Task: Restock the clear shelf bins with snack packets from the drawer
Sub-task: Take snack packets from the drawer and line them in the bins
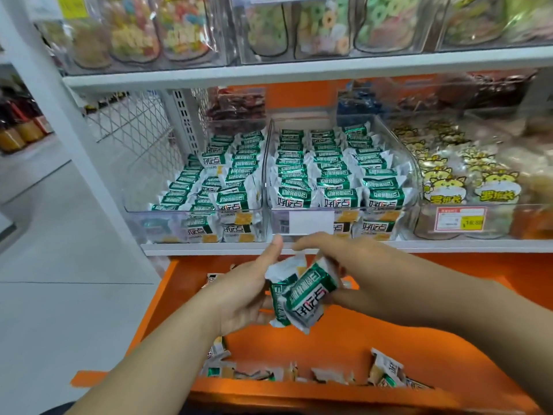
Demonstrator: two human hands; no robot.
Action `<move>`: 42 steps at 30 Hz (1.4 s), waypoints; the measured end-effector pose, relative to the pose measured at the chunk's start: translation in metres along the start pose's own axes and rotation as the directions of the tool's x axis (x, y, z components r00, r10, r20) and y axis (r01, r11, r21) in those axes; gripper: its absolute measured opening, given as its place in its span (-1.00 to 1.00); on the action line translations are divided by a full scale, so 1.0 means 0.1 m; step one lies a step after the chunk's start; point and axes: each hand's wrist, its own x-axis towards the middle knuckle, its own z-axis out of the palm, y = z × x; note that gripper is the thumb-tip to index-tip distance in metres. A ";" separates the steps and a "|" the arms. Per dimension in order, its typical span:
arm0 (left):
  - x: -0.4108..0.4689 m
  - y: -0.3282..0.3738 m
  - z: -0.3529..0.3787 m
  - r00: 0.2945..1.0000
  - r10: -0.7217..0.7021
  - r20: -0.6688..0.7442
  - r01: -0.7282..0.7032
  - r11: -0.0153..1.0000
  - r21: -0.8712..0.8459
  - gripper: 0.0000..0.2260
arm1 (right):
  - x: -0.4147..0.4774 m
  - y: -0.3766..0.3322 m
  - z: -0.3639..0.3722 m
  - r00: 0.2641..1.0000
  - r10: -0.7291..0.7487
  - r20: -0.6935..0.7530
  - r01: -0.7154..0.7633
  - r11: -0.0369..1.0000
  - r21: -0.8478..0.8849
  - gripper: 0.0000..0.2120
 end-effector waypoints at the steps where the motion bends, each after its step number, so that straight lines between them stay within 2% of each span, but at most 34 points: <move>1: 0.00 0.01 -0.01 1.000 0.002 -0.005 -0.001 1.000 0.022 -0.25 | 0.02 0.05 0.06 0.998 -0.003 -0.062 0.002 1.000 -0.010 -0.33; 4: -0.02 0.03 -0.05 0.998 0.059 -0.008 -0.057 0.991 0.124 -0.15 | 0.03 0.13 0.10 0.984 0.017 -0.178 -0.023 0.999 -0.035 -0.34; 7: -0.14 0.05 -0.09 0.985 0.156 0.075 -0.171 0.949 0.266 -0.28 | -0.01 0.08 0.03 0.995 0.064 -0.082 -0.059 0.996 0.062 -0.60; 9: -0.23 0.07 -0.10 0.966 0.220 0.134 -0.256 0.869 0.423 -0.32 | 0.00 0.04 0.01 0.995 0.048 -0.085 -0.042 0.996 0.077 -0.67; 11: -0.29 0.08 -0.09 0.949 0.284 0.138 -0.311 0.764 0.565 -0.44 | 0.06 0.00 0.03 0.991 0.013 -0.130 -0.007 0.999 0.042 -0.65; 13: -0.32 0.10 -0.09 0.928 0.362 0.088 -0.333 0.699 0.633 -0.65 | 0.14 -0.05 0.05 0.988 -0.005 -0.156 0.010 0.999 0.030 -0.61; 15: -0.32 0.14 -0.16 0.902 0.431 0.024 -0.328 0.647 0.688 -0.74 | 0.23 -0.09 0.05 0.982 0.005 -0.186 0.007 0.998 0.064 -0.58; 18: -0.37 0.21 -0.34 0.881 0.472 -0.039 -0.323 0.659 0.679 -0.74 | 0.36 -0.18 -0.04 0.970 -0.004 -0.245 0.045 0.986 0.160 -0.50; 20: -0.42 0.25 -0.46 0.855 0.502 -0.132 -0.311 0.699 0.644 -0.70 | 0.46 -0.22 -0.12 0.948 0.010 -0.317 0.073 0.966 0.248 -0.43; 22: -0.46 0.27 -0.57 0.811 0.528 -0.254 -0.288 0.737 0.612 -0.66 | 0.61 -0.19 -0.18 0.934 0.055 -0.353 0.044 0.963 0.266 -0.41; 25: -0.47 0.31 -0.72 0.724 0.547 -0.421 -0.307 0.802 0.513 -0.73 | 1.01 -0.01 -0.17 0.936 0.107 -0.336 -0.076 0.992 0.104 -0.51; 27: -0.45 0.36 -0.84 0.635 0.574 -0.517 -0.361 0.812 0.459 -0.80 | 1.29 0.12 -0.14 0.940 0.125 -0.316 -0.133 0.991 -0.004 -0.53; 30: -0.40 0.44 -1.03 0.508 0.601 -0.617 -0.404 0.799 0.446 -0.74 | 1.56 0.24 -0.05 0.942 0.163 -0.294 -0.191 0.979 -0.066 -0.51; 32: -0.36 0.52 -1.14 0.455 0.644 -0.614 -0.392 0.765 0.511 -0.66 | 1.61 0.27 0.02 0.940 0.168 -0.296 -0.201 0.976 -0.086 -0.51; 35: -0.23 0.70 -1.25 0.423 0.709 -0.565 -0.350 0.703 0.619 -0.55 | 1.62 0.31 0.06 0.935 0.150 -0.321 -0.195 0.974 -0.112 -0.54; 38: 0.04 0.88 -1.36 0.415 0.737 -0.534 -0.311 0.666 0.678 -0.56 | 1.63 0.31 0.07 0.931 0.148 -0.335 -0.190 0.977 -0.095 -0.54; 42: 0.46 0.99 -1.57 0.476 0.704 -0.527 -0.150 0.655 0.740 -0.53 | 1.65 0.33 0.09 0.931 0.130 -0.340 -0.174 0.979 -0.103 -0.56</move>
